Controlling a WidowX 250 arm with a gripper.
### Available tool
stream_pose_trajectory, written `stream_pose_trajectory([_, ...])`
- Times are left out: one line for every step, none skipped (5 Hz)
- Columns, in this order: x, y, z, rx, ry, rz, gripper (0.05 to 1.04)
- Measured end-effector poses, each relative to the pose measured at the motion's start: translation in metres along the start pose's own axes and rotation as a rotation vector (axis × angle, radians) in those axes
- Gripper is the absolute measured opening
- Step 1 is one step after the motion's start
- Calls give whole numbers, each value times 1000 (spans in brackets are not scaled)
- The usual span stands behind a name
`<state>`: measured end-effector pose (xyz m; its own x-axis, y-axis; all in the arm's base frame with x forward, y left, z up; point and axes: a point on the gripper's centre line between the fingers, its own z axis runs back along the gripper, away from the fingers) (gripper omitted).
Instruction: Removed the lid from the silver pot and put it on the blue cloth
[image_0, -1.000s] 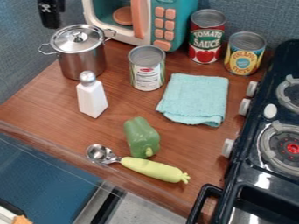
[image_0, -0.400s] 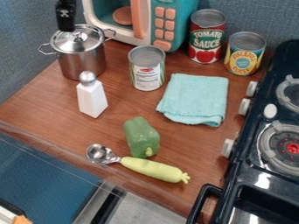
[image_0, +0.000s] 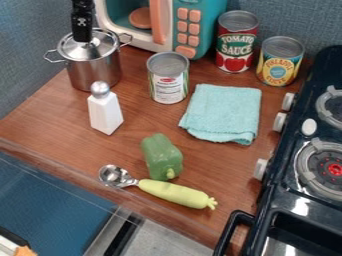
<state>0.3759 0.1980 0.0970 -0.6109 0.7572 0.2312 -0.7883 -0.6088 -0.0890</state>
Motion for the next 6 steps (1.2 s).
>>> stream_pose_trajectory([-5,-1,-1,-11,-4,-3,1000])
stream_pose_trajectory([-7,2,-9,-10,-8,-1,1000])
stream_pose_trajectory([-9,2,-11,-25,-16,5,975])
stream_pose_trajectory([-10,2,-13,-32,-21,12,863])
stream_pose_trajectory([-11,2,-14,-46,-30,16,570])
stream_pose_trajectory([-11,2,-15,-54,-37,9,322])
